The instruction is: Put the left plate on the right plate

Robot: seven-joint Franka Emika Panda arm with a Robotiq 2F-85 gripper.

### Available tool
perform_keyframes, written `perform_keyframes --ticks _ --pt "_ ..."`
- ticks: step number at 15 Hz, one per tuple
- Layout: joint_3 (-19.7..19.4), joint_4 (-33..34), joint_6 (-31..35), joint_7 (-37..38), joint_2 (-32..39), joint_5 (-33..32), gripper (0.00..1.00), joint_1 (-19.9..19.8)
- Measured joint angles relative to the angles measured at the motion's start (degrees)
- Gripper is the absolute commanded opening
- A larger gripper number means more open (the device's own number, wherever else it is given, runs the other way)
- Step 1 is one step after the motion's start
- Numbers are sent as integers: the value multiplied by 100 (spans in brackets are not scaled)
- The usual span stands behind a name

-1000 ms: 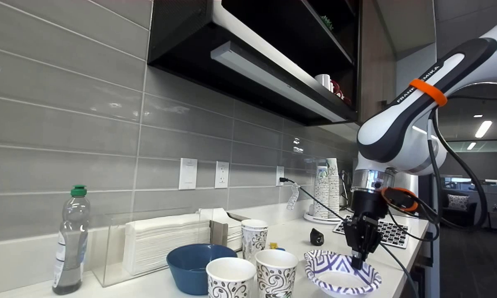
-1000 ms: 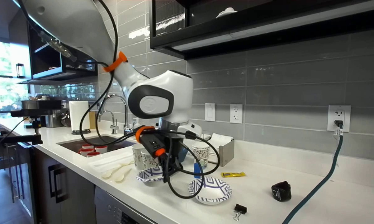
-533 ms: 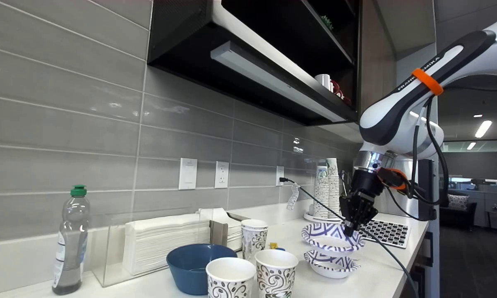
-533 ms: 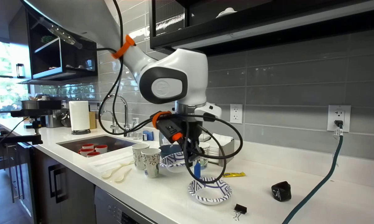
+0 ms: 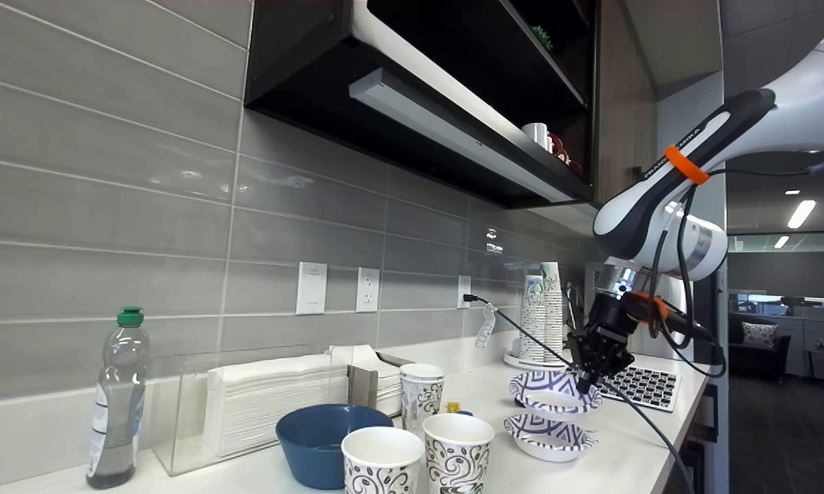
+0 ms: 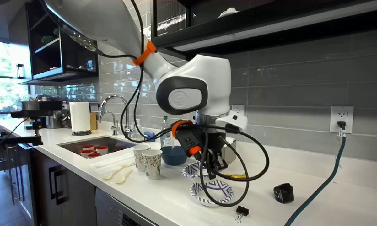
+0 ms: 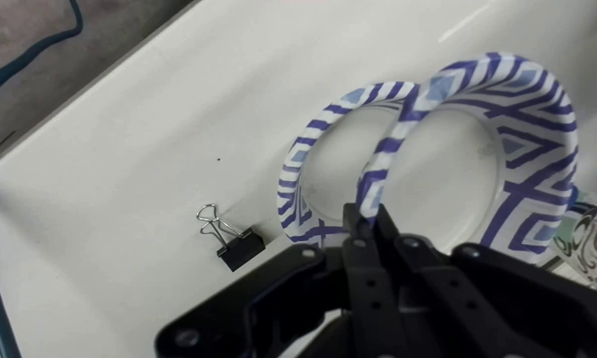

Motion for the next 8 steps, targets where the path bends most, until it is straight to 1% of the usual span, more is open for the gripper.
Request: perform_keyframes --ticks 8 --pt "14 220 116 0 628 586 1 -102"
